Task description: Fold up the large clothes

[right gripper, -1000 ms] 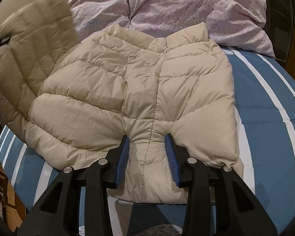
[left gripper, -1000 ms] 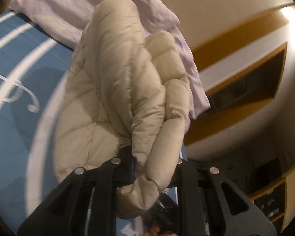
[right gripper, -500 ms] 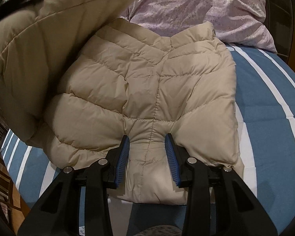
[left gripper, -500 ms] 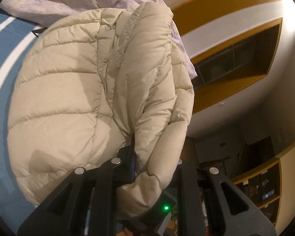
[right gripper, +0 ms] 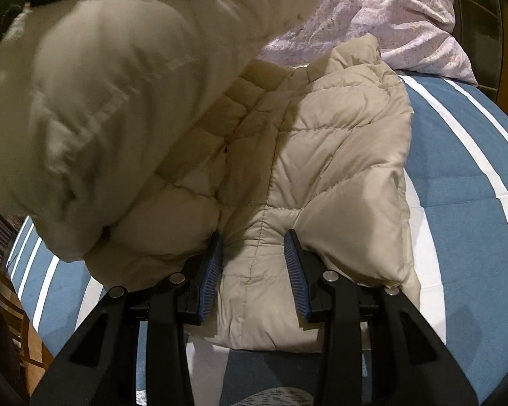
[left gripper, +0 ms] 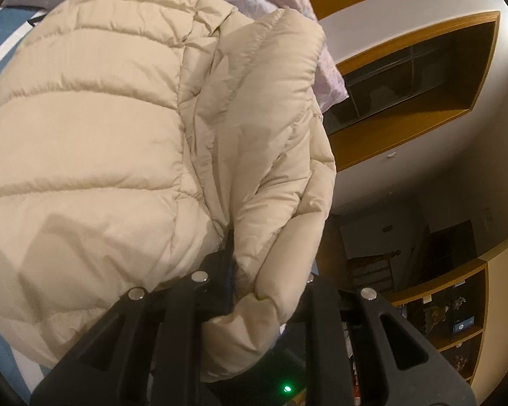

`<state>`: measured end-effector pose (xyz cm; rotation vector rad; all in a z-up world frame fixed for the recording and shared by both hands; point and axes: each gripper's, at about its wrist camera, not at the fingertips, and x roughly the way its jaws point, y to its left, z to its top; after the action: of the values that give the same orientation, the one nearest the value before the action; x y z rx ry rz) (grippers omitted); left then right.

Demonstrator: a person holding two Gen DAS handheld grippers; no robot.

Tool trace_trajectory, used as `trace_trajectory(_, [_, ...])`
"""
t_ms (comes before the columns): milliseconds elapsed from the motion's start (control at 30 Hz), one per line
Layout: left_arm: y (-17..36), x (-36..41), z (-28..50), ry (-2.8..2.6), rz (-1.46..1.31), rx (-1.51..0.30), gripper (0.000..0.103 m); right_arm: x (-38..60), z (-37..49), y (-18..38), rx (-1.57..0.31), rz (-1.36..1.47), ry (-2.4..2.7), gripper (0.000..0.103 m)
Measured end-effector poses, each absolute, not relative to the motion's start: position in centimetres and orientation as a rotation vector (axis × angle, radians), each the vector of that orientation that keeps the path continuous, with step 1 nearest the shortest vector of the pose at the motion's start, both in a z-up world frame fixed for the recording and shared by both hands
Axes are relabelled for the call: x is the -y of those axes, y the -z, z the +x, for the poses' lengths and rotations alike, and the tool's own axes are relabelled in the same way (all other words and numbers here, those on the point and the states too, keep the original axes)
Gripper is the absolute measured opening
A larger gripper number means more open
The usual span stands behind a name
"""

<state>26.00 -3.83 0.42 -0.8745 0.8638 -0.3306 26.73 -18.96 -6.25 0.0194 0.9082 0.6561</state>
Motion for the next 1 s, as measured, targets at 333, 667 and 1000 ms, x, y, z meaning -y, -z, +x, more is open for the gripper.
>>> trace_trajectory(333, [2.4, 5.2, 28.3, 0.365, -0.864, -0.961, 0.019, 19.8, 26.9, 6.4, -0.92, 0.103, -0.684, 0.04])
trace_trajectory(667, [0.6, 5.5, 27.4, 0.391, -0.846, -0.959, 0.063, 20.3, 26.5, 6.3, -0.924, 0.139, -0.701, 0.04])
trace_trajectory(1000, [-3.0, 1.7, 25.2, 0.224, -0.69, -0.91, 0.065, 20.8, 26.2, 6.2, -0.927, 0.159, -0.697, 0.04])
